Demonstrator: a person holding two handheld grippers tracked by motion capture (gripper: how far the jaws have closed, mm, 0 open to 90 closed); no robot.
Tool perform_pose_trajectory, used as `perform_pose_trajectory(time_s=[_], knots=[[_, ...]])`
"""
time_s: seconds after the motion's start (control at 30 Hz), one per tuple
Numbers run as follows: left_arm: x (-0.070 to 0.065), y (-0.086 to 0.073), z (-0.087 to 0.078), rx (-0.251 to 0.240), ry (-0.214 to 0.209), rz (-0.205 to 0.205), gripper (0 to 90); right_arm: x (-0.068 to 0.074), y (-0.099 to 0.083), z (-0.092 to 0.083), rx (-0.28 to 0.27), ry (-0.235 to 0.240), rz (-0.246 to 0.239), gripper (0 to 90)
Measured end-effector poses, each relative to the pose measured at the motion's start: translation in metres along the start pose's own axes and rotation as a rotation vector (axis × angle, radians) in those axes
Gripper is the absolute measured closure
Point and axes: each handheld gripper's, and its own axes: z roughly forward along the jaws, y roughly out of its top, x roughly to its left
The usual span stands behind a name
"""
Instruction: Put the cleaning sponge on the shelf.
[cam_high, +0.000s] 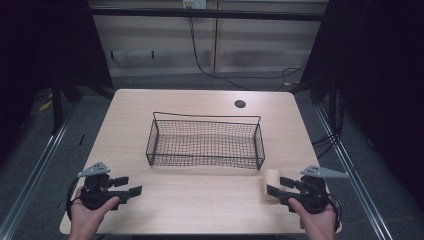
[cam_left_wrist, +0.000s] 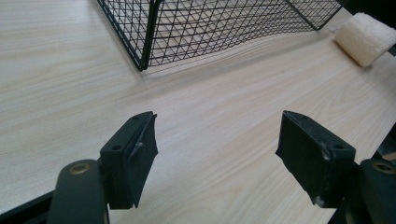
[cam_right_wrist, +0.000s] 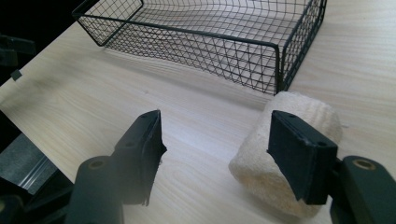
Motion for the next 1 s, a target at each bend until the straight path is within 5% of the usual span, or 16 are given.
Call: perform_pose_trajectory(time_s=[0.17,0.37,0.47,0.67,1.0], knots=[[0.000,0.000,-0.001,-0.007,-0.003,-0.013,28.1,-0.001,0.009,-0.003,0.018,-0.027,-0.011,37.1],[0.001,0.000,-0.001,-0.010,-0.007,-0.022,28.2,-0.005,0.024,-0.004,0.058,-0.003,0.027,38.0],[0.001,0.000,-0.001,-0.011,-0.014,-0.018,27.7,-0.012,0.032,-0.003,0.121,0.034,0.080,38.2],[0.000,0.000,-0.001,-0.007,-0.020,-0.008,27.8,-0.018,0.041,0.002,0.215,0.081,0.092,33.1],[0.000,0.000,-0.001,-0.008,-0.017,-0.011,27.8,-0.026,0.048,0.014,0.385,0.105,0.172,28.0]])
